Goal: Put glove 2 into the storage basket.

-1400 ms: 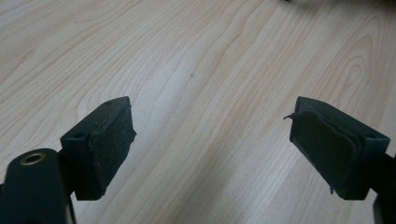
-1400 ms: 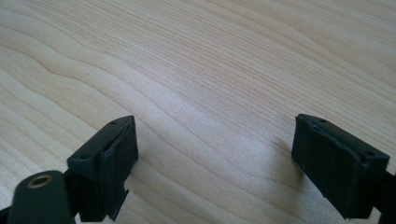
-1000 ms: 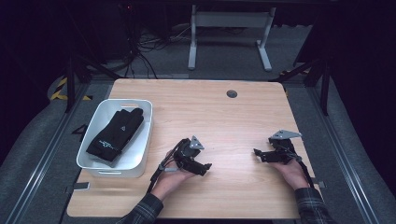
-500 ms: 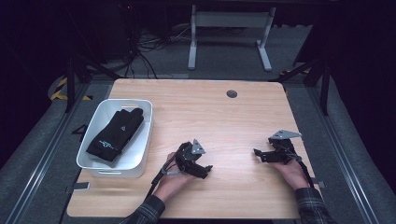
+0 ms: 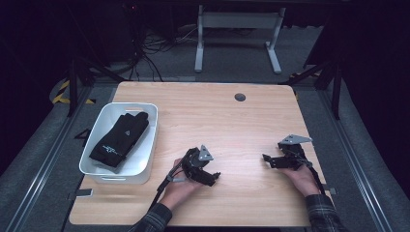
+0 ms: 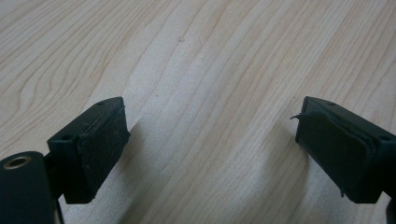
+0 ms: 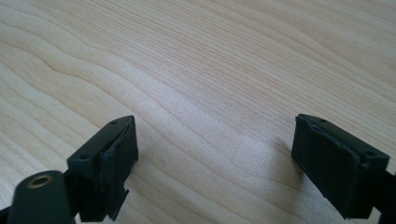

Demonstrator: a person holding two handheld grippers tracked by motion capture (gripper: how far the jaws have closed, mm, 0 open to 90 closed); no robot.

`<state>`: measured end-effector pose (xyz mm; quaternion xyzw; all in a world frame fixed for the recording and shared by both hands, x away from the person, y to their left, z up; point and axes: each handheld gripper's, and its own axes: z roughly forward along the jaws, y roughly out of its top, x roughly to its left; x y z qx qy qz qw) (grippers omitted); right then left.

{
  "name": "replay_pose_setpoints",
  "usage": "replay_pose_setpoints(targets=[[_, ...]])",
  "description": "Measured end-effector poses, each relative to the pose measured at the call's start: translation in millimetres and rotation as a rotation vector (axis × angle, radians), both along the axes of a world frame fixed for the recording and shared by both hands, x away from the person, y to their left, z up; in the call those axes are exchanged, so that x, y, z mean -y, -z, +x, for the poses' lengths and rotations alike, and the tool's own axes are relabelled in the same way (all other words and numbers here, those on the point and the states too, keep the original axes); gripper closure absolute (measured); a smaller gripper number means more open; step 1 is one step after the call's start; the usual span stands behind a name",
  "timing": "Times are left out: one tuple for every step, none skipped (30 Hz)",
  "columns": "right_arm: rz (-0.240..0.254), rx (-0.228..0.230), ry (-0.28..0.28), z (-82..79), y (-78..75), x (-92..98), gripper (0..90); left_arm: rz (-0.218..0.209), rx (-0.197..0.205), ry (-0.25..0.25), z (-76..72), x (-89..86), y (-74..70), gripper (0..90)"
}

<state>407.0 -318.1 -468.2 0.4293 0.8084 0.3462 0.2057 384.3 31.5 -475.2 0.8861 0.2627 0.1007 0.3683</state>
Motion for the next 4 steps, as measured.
replay_pose_setpoints(targets=[[0.0, -0.001, -0.001, 0.0, 0.0, 0.0, 15.0, 0.0, 0.0, 0.0, 0.0, 0.0, 0.0, 9.8], [0.0, 0.0, -0.001, 0.0, 0.0, 0.0, 15.0, 0.0, 0.0, 0.0, 0.0, 0.0, 0.0, 9.8], [0.0, -0.001, -0.001, -0.1, 0.0, -0.1, 15.0, 0.0, -0.001, 0.0, 0.0, 0.0, 0.0, 9.8], [0.0, -0.001, -0.001, -0.1, 0.0, -0.1, 15.0, 0.0, -0.001, -0.001, 0.1, 0.0, 0.0, 9.7]])
